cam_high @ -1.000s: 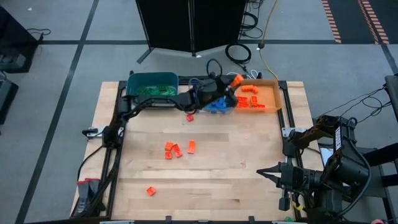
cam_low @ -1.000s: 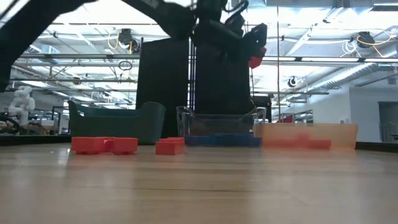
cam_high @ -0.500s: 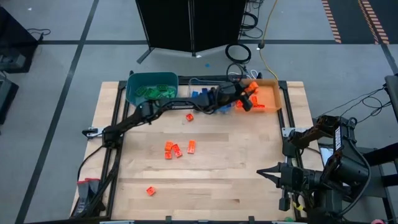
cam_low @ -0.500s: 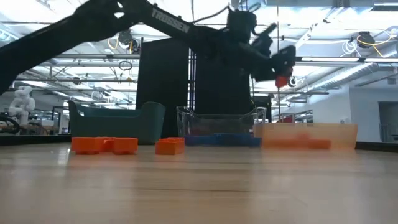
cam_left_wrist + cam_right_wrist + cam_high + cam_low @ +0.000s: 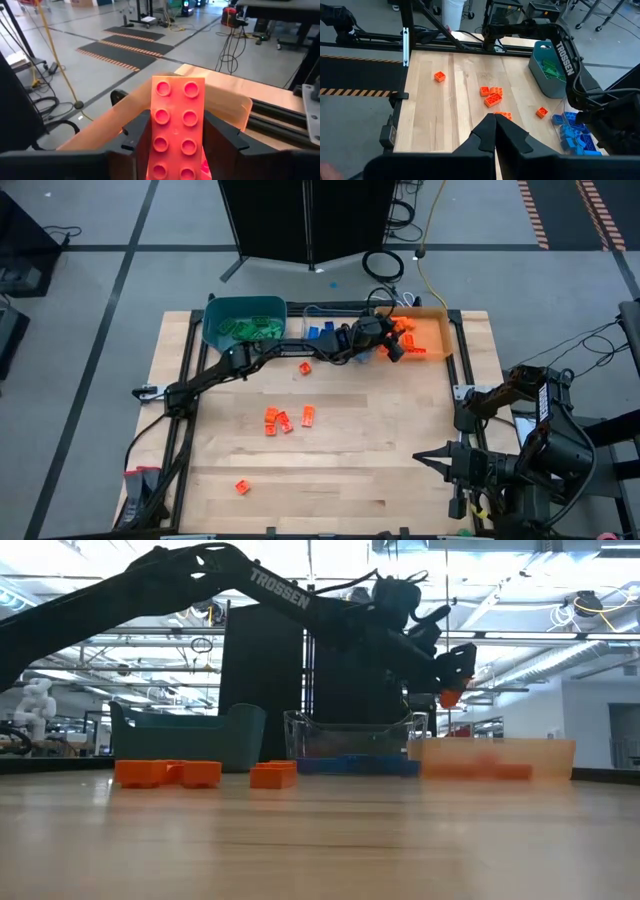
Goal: Sort blocks
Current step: Put the orange game piece into the orange transparent bin
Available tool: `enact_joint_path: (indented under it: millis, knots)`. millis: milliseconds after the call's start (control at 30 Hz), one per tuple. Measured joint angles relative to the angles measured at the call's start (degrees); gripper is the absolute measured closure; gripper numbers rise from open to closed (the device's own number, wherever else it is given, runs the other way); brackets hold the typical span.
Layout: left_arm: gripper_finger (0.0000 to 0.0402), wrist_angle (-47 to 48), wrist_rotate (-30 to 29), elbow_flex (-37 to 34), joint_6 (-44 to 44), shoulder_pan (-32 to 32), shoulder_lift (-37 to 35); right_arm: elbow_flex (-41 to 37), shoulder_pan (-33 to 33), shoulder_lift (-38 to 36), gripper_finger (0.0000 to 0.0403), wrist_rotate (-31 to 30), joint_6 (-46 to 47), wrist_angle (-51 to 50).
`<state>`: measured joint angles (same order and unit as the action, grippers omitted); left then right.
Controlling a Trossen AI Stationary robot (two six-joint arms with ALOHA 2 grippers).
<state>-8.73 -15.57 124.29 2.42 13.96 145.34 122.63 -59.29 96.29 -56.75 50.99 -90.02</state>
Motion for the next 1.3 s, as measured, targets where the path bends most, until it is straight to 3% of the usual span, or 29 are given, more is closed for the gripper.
enact_joint_path:
  millis: [300,467,667,833,933,1033,1133,1300]
  knots:
    - [0.0111,-4.38,2.81,0.00,0.05,0.23,0.02,0.02,0.00,0.00,0.0403,0.04,0.63,0.02]
    - [0.0094,-5.04,4.80,0.00,0.30,0.33,-0.02,0.01,0.00,0.00,0.0403,0.04,0.81,0.00]
    - [0.0101,-2.12,17.54,-0.15,0.05,-0.72,-7.16,0.00,-0.07,0.00,0.0403,0.07,0.82,0.02]
    - [0.0105,21.59,25.07,0.13,-11.62,-2.64,-19.48,0.00,-0.07,0.00,0.0403,0.07,0.78,0.02]
    - [0.0105,37.77,25.64,0.07,-18.73,-5.31,-24.07,0.01,-0.07,0.00,0.0403,0.05,0.49,0.00]
    - [0.0105,53.30,26.10,0.02,-19.03,-8.11,-26.56,0.01,-0.07,0.00,0.0403,0.02,0.42,0.02]
    - [0.0105,69.19,23.14,-0.01,-11.97,-10.41,-26.88,0.02,-0.08,-0.01,0.0403,0.02,0.69,0.02]
    - [0.0105,79.67,6.69,-5.06,14.12,-14.99,-25.98,0.02,-0.07,-0.02,0.0403,-0.11,0.81,0.11]
